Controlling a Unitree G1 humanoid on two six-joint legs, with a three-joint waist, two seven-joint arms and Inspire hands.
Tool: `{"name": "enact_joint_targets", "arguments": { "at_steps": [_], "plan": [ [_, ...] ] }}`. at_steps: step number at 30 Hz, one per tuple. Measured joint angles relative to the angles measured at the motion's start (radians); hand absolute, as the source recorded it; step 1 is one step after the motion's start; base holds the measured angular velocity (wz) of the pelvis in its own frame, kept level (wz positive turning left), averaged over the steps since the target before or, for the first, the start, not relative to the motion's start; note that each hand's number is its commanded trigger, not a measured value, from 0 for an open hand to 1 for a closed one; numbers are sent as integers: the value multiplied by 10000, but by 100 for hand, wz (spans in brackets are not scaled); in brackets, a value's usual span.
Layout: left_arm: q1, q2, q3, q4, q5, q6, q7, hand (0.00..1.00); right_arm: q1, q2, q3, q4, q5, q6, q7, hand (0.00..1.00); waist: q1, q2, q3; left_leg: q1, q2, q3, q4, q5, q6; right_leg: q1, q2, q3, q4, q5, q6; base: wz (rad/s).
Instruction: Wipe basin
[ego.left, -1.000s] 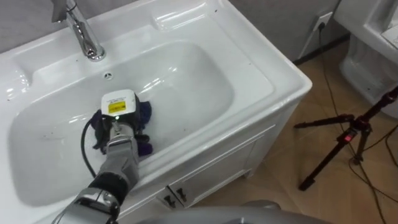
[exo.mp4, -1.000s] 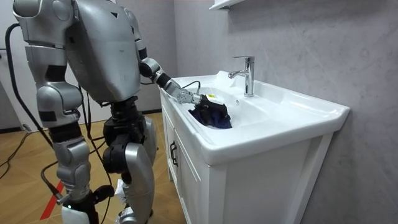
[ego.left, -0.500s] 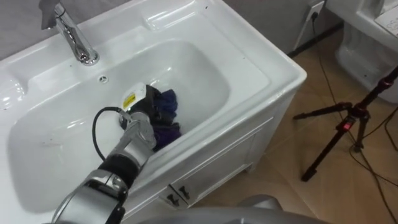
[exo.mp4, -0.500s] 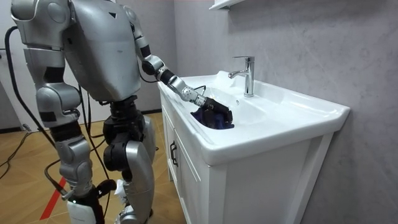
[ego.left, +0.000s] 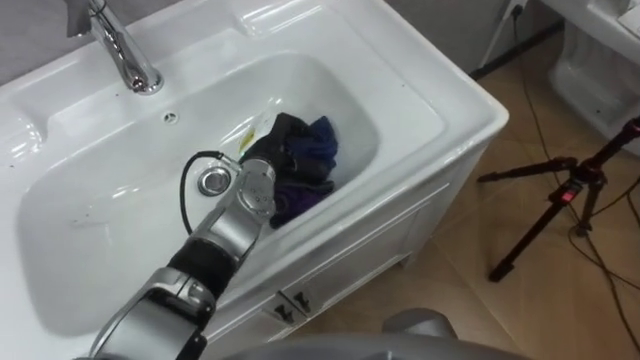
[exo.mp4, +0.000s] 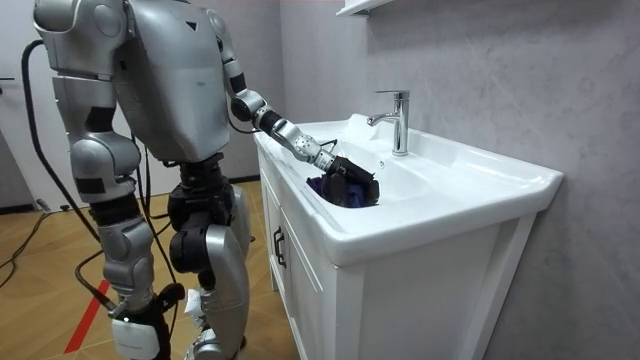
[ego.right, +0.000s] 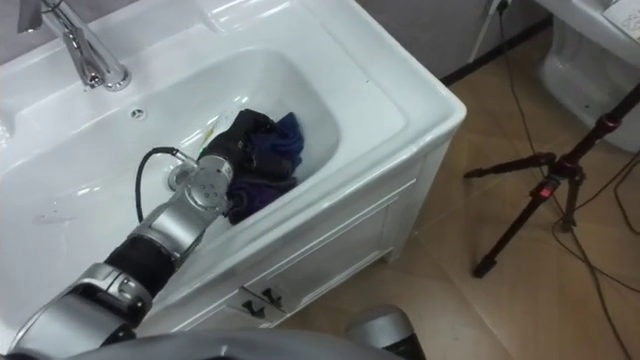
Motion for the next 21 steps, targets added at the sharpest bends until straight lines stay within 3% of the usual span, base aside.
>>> {"name": "enact_joint_targets", "arguments": {
  "at_steps": [7, 13, 14, 19, 21],
  "plan": [
    [1, 3, -30, 59, 4, -4, 2, 100, 24, -5, -8, 43, -29, 32, 109, 0, 3, -63, 30, 137, -11, -70, -5, -1, 1, 64, 2, 19, 4, 1, 2, -2],
    [47, 93, 159, 792, 122, -479, 7, 100, 237, 24, -29, -5, -37, 250, 69, 0, 96, -125, 33, 325, -9, -48, -22, -1, 1, 235, 31, 68, -5, -4, 9, -4],
    [177, 90, 268, 1138, 249, -647, 8, 100, 373, 25, -100, -41, -151, 307, 69, 0, 258, -157, 30, 475, 11, -14, -50, -1, 1, 324, 71, 155, -7, -10, 2, -23],
    [846, 94, 1307, 2013, 1173, -1257, 121, 100, 795, 125, -794, -187, -349, 349, -100, 0, 690, -413, -124, 873, 20, 34, -37, -1, 1, 633, 116, 314, 27, -141, -26, -9],
    [1204, 232, 1927, 2358, 1728, -1518, 488, 100, 935, 209, -910, -216, -481, 450, -84, 0, 1024, -502, -195, 974, 32, 32, -47, -1, 1, 688, 141, 341, 64, -167, -41, -9]
  ]
}}
